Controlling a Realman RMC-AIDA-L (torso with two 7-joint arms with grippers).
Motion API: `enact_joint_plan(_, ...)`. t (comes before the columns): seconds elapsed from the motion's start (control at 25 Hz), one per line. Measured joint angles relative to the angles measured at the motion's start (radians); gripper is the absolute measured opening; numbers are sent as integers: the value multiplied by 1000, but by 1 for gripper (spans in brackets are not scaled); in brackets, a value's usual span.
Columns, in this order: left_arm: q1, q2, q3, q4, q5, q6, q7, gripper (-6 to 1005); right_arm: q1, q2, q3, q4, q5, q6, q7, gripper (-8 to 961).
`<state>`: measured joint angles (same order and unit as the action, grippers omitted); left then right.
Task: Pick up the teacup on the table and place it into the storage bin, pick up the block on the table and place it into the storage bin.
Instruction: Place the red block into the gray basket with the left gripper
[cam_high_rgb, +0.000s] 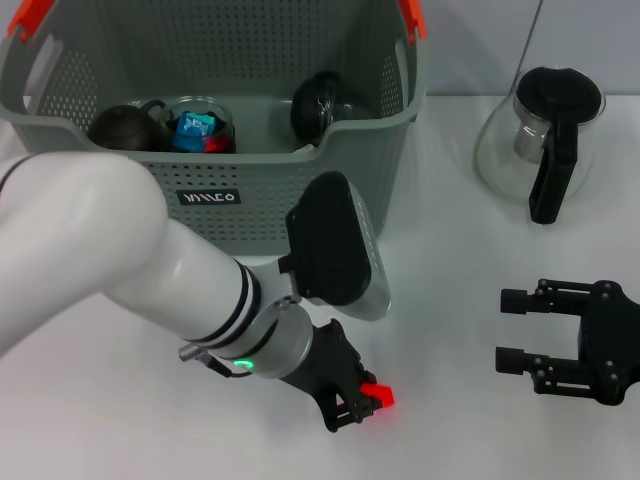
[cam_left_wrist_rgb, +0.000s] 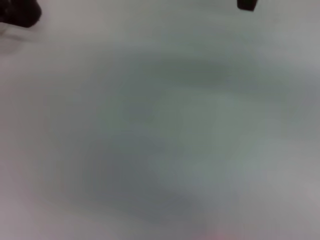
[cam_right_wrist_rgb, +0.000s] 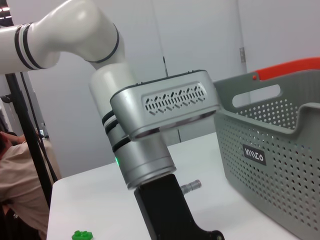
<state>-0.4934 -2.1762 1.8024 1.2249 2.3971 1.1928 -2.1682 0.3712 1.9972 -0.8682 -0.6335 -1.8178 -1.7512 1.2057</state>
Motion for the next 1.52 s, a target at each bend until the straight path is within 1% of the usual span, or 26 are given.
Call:
enact_joint_plan(0.08,4,2,-41,12,-21,39,3,188,0,0,0,0,0,-3,0,699)
enact_joint_plan(0.12,5,3,-66,20,-32,61,7,191,0,0,0,0,0,-6,0,699)
enact_joint_plan(0.16,9,5,-117,33,-51,106,16,194,0,0,0,0,0,-6,0,699)
enact_joint_plan(0.28,16,8,-331,47,-123,273,81,202,0,0,1,0,0,-8,0,698)
enact_joint_plan(0.4,-3,13,-581,-8,-188,459,174,211,3,0,1,0,0,-10,0,699)
enact_joint_plan(0.44,-11,17,-646,-31,-201,502,199,214,3,0,1,0,0,-10,0,699)
enact_joint_plan(0.48,-25,27,-738,-78,-225,567,236,217,3,0,2,0,0,-10,0,700)
enact_joint_plan(0.52,-34,38,-805,-113,-244,613,262,219,3,0,1,0,0,-10,0,700)
enact_joint_plan(0.56,-43,56,-887,-162,-273,665,294,222,2,0,2,0,0,-10,0,701)
enact_joint_plan(0.64,-51,87,-995,-239,-331,729,334,228,0,1,2,0,0,-10,0,700)
enact_joint_plan(0.72,-54,118,-1081,-301,-402,774,355,234,-1,2,2,0,0,-10,0,699)
enact_joint_plan(0.76,-55,130,-1124,-322,-441,788,354,236,-2,2,2,0,0,-11,-1,699)
enact_joint_plan(0.8,-56,139,-1163,-334,-479,795,345,239,-2,3,2,0,0,-11,-3,699)
enact_joint_plan(0.88,-62,146,-1247,-340,-557,790,298,245,-2,4,2,0,0,-11,-3,700)
enact_joint_plan(0.92,-62,146,-1247,-340,-557,790,298,248,-2,5,2,0,0,-11,-3,700)
enact_joint_plan(0.96,-85,155,-1321,-321,-643,746,215,251,-1,5,2,0,0,-11,-3,700)
enact_joint_plan(1.0,-88,156,-1325,-318,-650,740,207,254,1,5,2,0,0,-11,-3,700)
enact_joint_plan(1.04,-107,163,-1330,-289,-658,695,153,256,2,6,2,0,0,-12,-2,700)
enact_joint_plan(1.12,-133,178,-1309,-236,-642,629,76,262,7,7,2,0,0,-12,-2,701)
enact_joint_plan(1.2,-174,209,-1238,-153,-564,521,-26,268,12,8,2,0,0,-12,-2,701)
enact_joint_plan(1.24,-190,218,-1210,-127,-528,490,-55,271,17,9,2,-1,0,-12,-2,701)
enact_joint_plan(1.28,-222,233,-1164,-86,-443,439,-102,274,20,9,2,-1,0,-12,-1,701)
enact_joint_plan(1.32,-234,237,-1150,-74,-408,423,-117,276,25,10,2,-1,1,-12,-1,701)
enact_joint_plan(1.4,-292,251,-1095,-46,-250,366,-156,282,33,12,2,-2,1,-13,0,701)
enact_joint_plan(1.44,-324,251,-1060,-46,-151,332,-175,285,37,14,1,-3,1,-13,0,701)
enact_joint_plan(1.52,-357,244,-1008,-59,-45,279,-195,291,42,17,0,-4,1,-13,0,701)
